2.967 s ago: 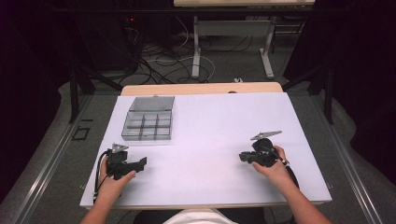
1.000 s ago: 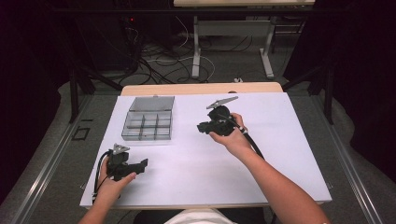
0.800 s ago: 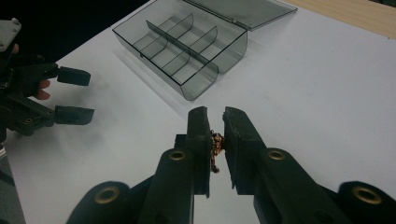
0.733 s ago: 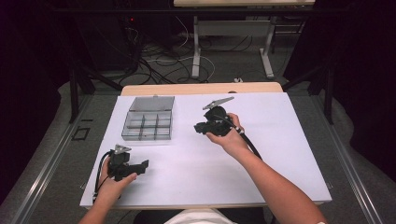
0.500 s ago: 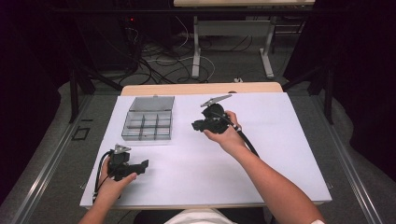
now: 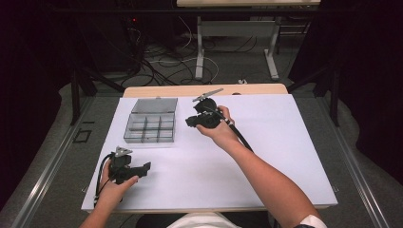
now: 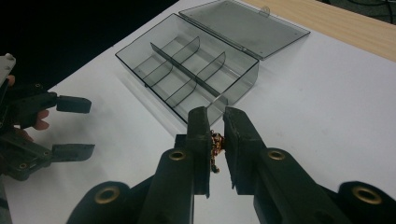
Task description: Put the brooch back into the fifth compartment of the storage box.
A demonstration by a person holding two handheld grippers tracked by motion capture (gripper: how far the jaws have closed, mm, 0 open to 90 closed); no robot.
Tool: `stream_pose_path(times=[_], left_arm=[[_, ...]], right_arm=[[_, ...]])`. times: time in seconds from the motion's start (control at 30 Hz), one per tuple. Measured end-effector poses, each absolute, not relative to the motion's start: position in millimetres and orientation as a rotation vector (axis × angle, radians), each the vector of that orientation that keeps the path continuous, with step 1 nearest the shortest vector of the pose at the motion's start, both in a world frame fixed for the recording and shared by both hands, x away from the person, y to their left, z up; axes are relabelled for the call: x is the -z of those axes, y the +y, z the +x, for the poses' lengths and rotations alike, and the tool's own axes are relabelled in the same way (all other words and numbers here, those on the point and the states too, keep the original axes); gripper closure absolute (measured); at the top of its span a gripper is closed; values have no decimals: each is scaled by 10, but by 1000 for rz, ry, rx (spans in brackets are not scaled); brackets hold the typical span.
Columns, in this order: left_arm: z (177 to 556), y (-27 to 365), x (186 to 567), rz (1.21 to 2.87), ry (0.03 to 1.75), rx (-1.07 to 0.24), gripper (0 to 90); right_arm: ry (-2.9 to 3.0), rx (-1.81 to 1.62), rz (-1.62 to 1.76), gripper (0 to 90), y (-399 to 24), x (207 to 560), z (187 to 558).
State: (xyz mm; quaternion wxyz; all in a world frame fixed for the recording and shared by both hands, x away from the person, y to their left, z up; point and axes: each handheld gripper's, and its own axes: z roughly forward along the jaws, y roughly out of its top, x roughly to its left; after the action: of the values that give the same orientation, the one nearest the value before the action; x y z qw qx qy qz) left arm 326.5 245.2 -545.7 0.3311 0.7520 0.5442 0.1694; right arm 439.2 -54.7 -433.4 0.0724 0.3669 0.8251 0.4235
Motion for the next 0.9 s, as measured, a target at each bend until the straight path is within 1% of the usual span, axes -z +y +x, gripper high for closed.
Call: stream_pose_path(times=[0.9], left_arm=[[3255,2460,5435,1952,1411,-454,158]], right_arm=[[2510,-1242,1103,814,-181,4347,4621]])
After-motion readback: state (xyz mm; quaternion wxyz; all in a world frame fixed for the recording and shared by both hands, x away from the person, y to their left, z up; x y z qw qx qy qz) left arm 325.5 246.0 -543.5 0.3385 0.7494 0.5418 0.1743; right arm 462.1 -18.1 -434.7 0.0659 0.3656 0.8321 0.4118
